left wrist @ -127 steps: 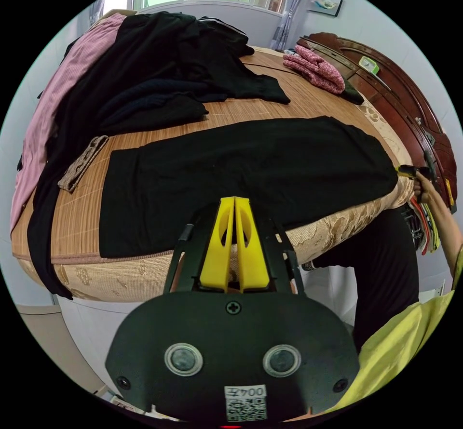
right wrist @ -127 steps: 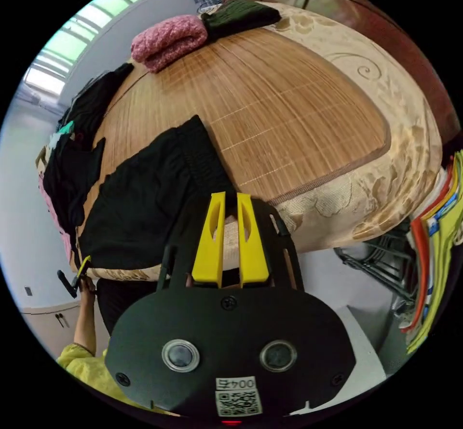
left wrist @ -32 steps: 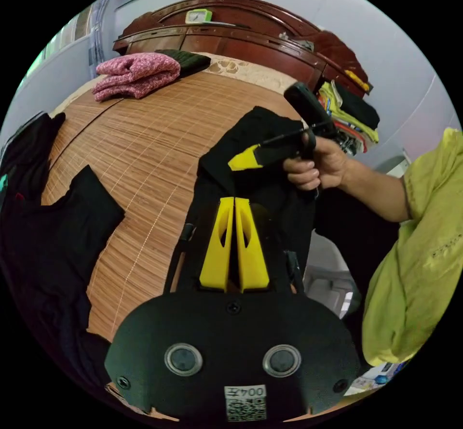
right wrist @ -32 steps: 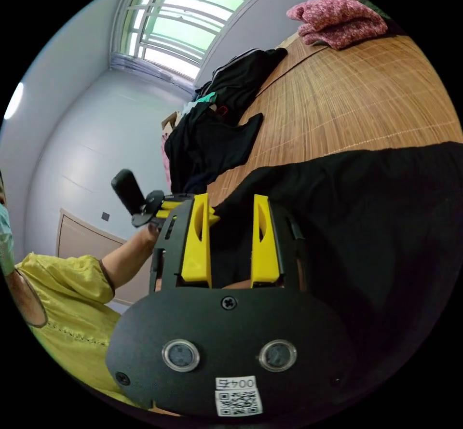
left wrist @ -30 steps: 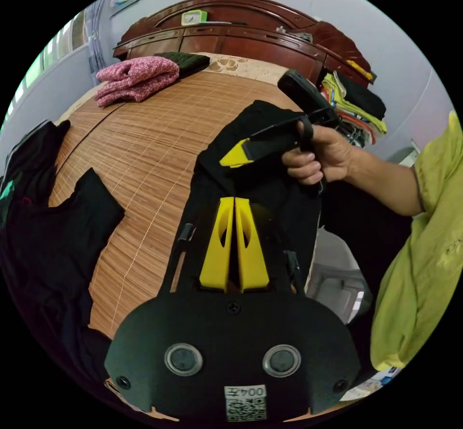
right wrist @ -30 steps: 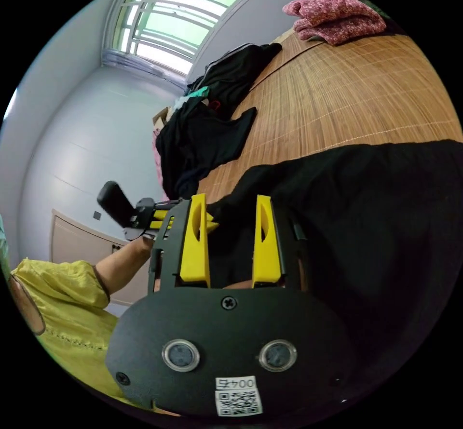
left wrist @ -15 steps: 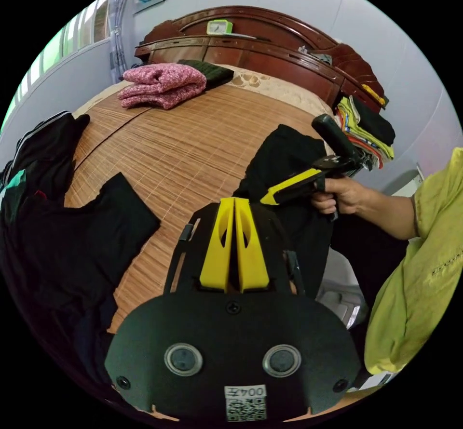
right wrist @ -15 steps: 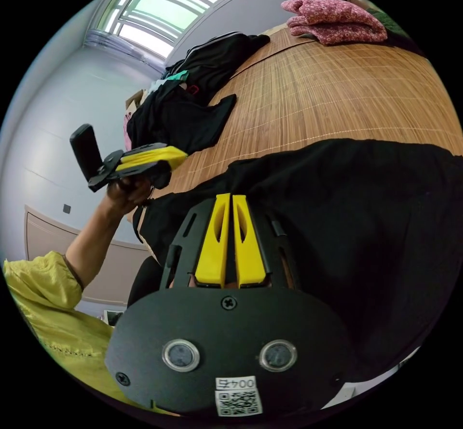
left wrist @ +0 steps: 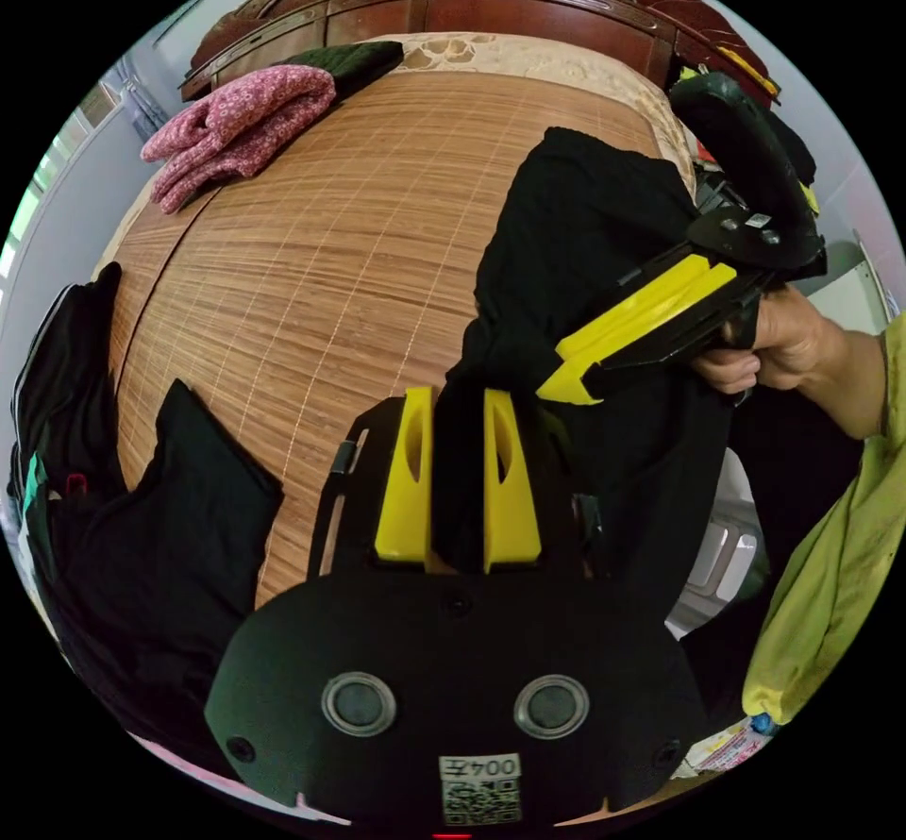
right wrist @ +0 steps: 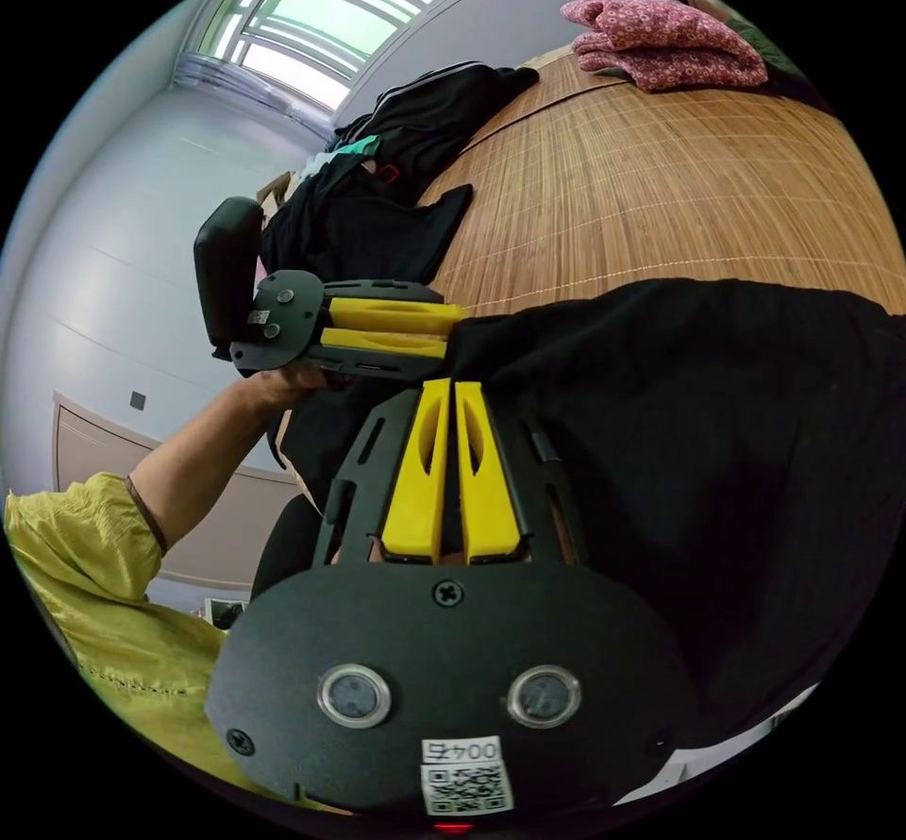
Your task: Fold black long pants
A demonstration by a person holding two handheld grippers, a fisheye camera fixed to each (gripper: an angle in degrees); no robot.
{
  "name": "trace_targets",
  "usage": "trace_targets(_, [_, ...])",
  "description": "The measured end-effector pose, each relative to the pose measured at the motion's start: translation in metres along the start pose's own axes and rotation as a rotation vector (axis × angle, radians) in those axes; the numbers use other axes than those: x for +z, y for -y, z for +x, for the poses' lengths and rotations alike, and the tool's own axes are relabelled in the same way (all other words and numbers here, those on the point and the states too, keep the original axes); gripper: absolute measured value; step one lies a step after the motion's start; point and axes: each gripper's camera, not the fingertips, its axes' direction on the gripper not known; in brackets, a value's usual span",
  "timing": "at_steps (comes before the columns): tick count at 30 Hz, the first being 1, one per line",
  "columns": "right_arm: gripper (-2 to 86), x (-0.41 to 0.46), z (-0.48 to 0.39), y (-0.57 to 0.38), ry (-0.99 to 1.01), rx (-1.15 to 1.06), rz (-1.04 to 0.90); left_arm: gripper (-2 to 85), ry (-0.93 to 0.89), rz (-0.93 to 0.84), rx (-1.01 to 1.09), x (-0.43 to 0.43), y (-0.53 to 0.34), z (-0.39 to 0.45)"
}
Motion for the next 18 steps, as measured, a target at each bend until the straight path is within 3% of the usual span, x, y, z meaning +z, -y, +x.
trace_targets(6, [-0.6, -0.031, 0.007, -0.01, -0.183, 0.063, 0.028, 2.0, -0.091, 0.036, -0.084, -0.001, -0.013, -0.012])
trace_targets(8, [-0.7, -0.034, 0.004, -0.014, -0.418, 0.045, -0.052, 1.6, -0.108, 0.036, -0.097, 0.0, -0.019, -0.016])
trace_targets(13, [-0.7, -0.039, -0.006, -0.023, -0.488, -0.016, -0.065, 1.1, -0.179, 0.021, -0.146, 0.01, -0.034, -0.035])
trace_targets(18, [-0.7, -0.058, 0.0, -0.03, -0.432, 0.009, -0.061, 0.9, -0.279, -0.012, -0.252, 0.029, -0.054, -0.058])
